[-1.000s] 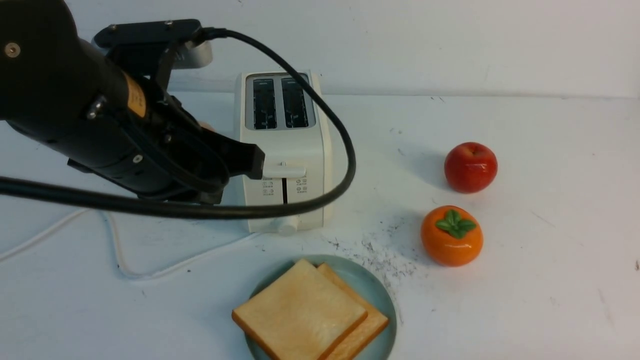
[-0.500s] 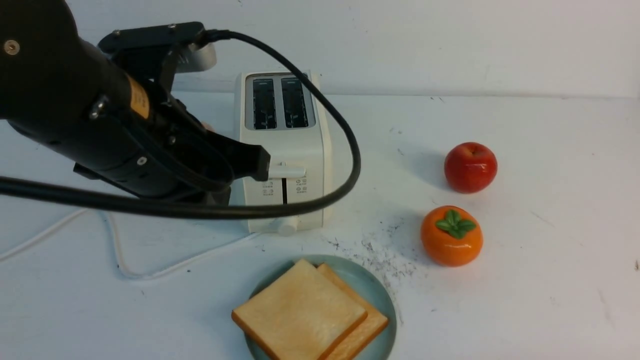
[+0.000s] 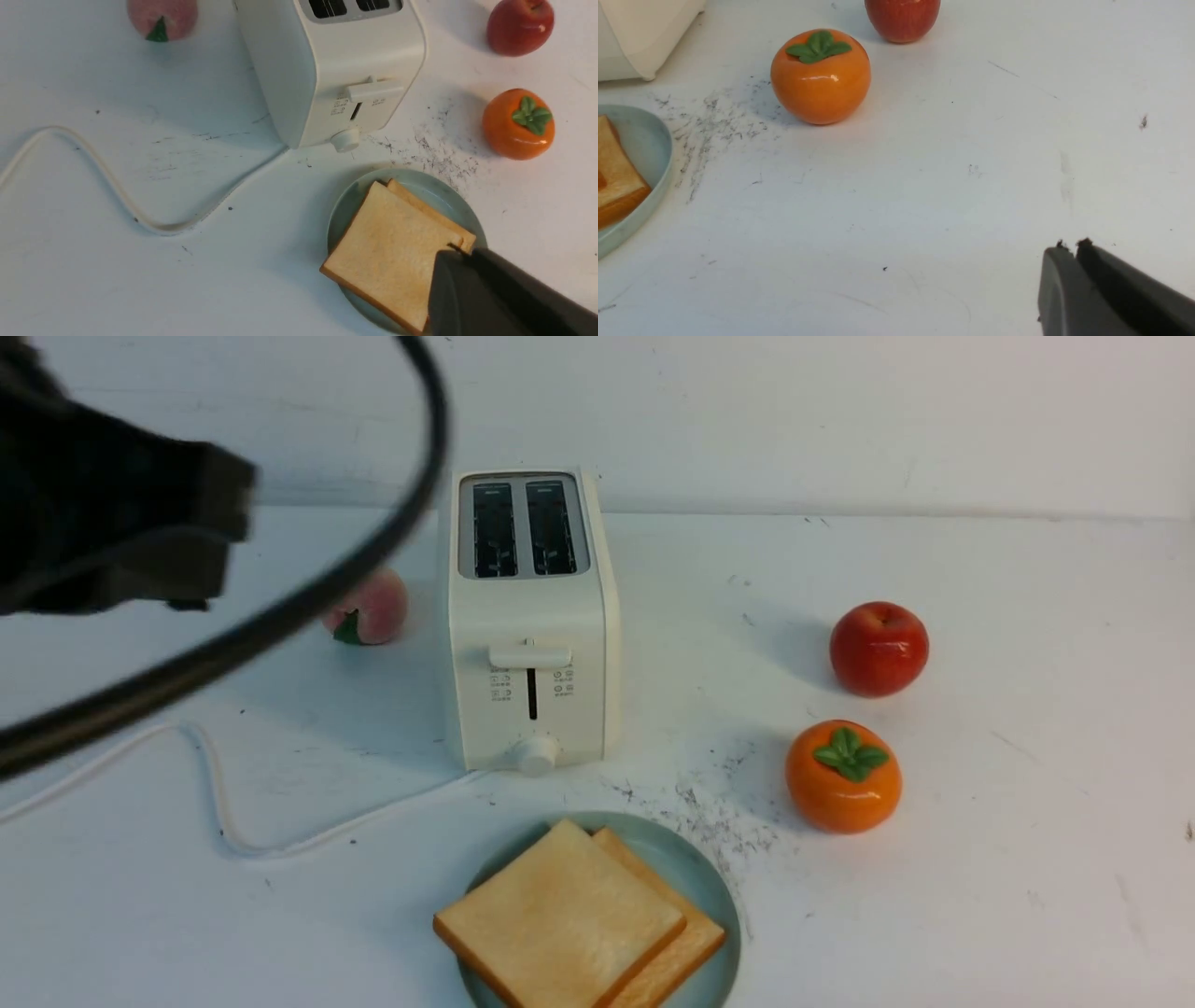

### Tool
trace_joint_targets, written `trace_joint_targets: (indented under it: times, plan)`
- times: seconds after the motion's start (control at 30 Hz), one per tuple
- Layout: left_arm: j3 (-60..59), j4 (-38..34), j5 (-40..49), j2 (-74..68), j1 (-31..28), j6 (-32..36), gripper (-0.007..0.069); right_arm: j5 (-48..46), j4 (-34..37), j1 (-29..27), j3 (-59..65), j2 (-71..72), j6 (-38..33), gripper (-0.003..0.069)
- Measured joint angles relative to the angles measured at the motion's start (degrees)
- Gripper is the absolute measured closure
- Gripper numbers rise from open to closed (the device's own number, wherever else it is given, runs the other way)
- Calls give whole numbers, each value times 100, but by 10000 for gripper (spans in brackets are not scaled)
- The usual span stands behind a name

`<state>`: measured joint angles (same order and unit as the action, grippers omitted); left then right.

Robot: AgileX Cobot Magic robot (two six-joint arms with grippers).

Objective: Take toasted bread from bread machine on white table place on plate.

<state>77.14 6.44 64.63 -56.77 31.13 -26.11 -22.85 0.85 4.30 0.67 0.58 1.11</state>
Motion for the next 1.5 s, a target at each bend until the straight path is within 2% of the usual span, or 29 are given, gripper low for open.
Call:
trace_joint_targets:
  times: [0.13,0.3,0.5,0.7,0.93,1.03,1.5]
  plan:
    - [-428,25,411,1208,0,-291,638,0,-1,0,0,0,0,608]
    - [-1274,34,310,2520,0,-542,638,0,-1,0,0,0,0,602]
    - [-3255,66,-1153,3894,0,-592,638,0,-1,0,0,0,0,599]
    - [-4599,-3,-2426,4048,0,-600,638,0,-1,0,0,0,0,594]
    - [-5725,63,-2709,4048,0,-600,638,0,-1,0,0,0,0,582]
    - [-6158,357,-3066,4048,0,-600,638,0,-1,0,0,0,0,578]
    - [-6576,439,-4882,4048,0,-620,638,0,-1,0,0,0,0,564]
